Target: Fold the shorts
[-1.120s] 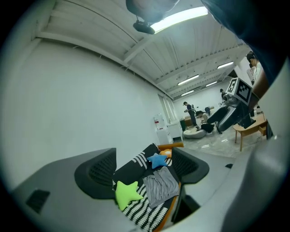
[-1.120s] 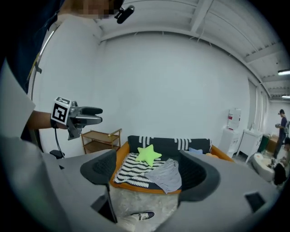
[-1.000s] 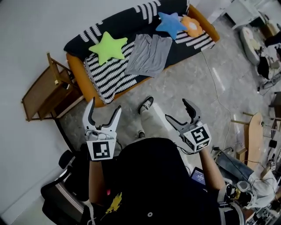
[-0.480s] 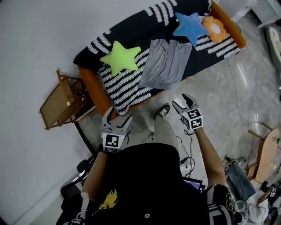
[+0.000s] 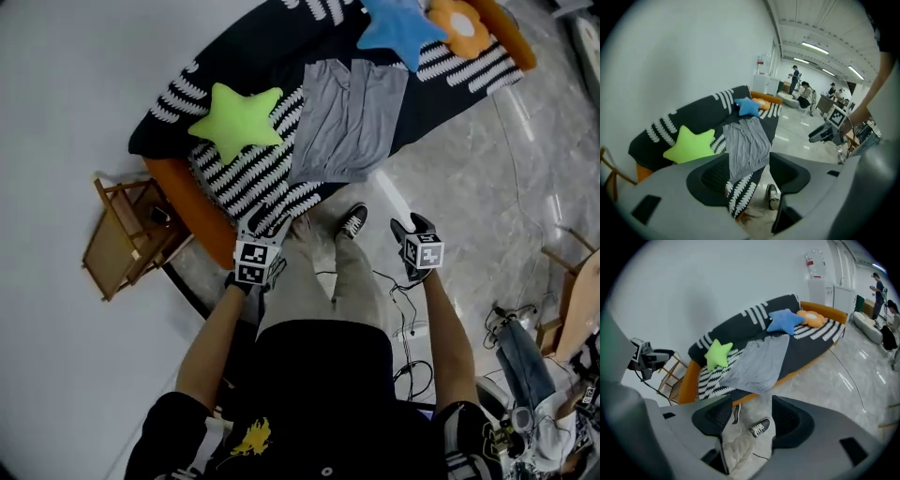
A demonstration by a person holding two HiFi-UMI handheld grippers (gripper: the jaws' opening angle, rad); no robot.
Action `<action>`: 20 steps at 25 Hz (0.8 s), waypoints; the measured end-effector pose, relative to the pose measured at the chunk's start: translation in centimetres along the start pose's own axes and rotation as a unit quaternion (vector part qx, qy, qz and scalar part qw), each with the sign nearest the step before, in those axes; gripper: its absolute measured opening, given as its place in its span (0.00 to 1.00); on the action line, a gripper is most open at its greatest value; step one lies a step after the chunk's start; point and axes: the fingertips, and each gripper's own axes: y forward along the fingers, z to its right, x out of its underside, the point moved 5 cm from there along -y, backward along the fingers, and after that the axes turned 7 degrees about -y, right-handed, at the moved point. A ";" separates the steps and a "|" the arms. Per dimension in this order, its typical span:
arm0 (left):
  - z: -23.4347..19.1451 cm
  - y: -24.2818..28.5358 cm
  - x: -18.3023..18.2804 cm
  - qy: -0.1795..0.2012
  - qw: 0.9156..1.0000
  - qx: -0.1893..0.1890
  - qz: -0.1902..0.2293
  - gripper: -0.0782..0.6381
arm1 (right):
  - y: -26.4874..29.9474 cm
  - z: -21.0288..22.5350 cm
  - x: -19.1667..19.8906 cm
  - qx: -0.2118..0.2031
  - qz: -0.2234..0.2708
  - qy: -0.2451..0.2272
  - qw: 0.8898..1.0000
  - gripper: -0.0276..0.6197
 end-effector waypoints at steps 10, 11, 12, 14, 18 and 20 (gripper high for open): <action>-6.6 22.9 12.2 -0.120 0.980 0.061 -0.144 0.49 | 17.6 8.3 6.2 0.059 0.056 0.355 0.931 0.42; -7.6 24.8 13.6 -0.128 0.978 0.062 -0.155 0.49 | 20.0 8.7 6.7 0.062 0.064 0.377 0.922 0.41; -8.5 26.4 15.0 -0.129 0.975 0.062 -0.168 0.49 | 22.4 8.8 7.3 0.064 0.062 0.383 0.919 0.40; -9.8 29.0 16.8 -0.127 0.971 0.067 -0.191 0.48 | 26.8 8.4 8.1 0.060 0.040 0.355 0.932 0.40; -10.0 32.3 18.2 -0.146 0.964 0.097 -0.201 0.48 | 33.2 7.8 9.3 0.029 0.018 0.306 0.952 0.41; -10.7 33.8 18.9 -0.149 0.966 0.093 -0.192 0.48 | 35.6 8.1 9.4 0.009 0.025 0.304 0.952 0.42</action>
